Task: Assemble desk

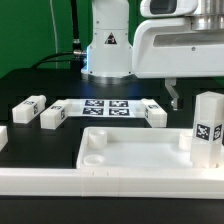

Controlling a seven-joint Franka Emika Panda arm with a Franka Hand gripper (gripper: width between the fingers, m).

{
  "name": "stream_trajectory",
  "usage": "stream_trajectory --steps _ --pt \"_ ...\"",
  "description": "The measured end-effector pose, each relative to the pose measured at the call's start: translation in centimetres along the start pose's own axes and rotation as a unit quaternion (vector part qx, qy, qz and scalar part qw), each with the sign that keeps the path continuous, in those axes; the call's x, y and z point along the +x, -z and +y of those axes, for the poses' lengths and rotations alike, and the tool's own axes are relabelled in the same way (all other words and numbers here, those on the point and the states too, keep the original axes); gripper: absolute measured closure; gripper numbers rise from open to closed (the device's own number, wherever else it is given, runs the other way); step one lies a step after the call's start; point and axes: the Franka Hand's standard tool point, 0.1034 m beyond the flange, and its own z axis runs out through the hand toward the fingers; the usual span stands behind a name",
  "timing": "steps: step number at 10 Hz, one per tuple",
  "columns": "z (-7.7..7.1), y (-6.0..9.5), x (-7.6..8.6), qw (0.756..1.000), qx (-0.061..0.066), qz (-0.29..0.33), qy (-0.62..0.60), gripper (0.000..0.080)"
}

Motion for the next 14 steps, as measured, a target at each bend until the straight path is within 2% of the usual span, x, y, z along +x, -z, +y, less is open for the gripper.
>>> stream_trajectory --steps 4,8,10,11,12,13,14 --pt "-0.22 -0.06 -0.1 0.988 -0.007 0.0 0.152 0.015" --pt "-0.3 -0.29 -0.24 0.948 -0.02 -0.004 0.318 0.015" --pt "-0.26 -0.28 -0.23 0.923 -0.021 -0.006 0.384 0.015" --pt "-0.21 -0.28 -0.21 0.92 -0.021 -0.006 0.391 0.015" --pt "-0.21 -0.29 -0.22 0.92 -0.021 -0.006 0.39 0.0276" --pt "-0.21 -0.29 -0.22 0.923 -0.021 -0.006 0.385 0.0276" --pt "-0.2 -0.29 -0.22 0.925 -0.021 -0.006 0.379 0.0415"
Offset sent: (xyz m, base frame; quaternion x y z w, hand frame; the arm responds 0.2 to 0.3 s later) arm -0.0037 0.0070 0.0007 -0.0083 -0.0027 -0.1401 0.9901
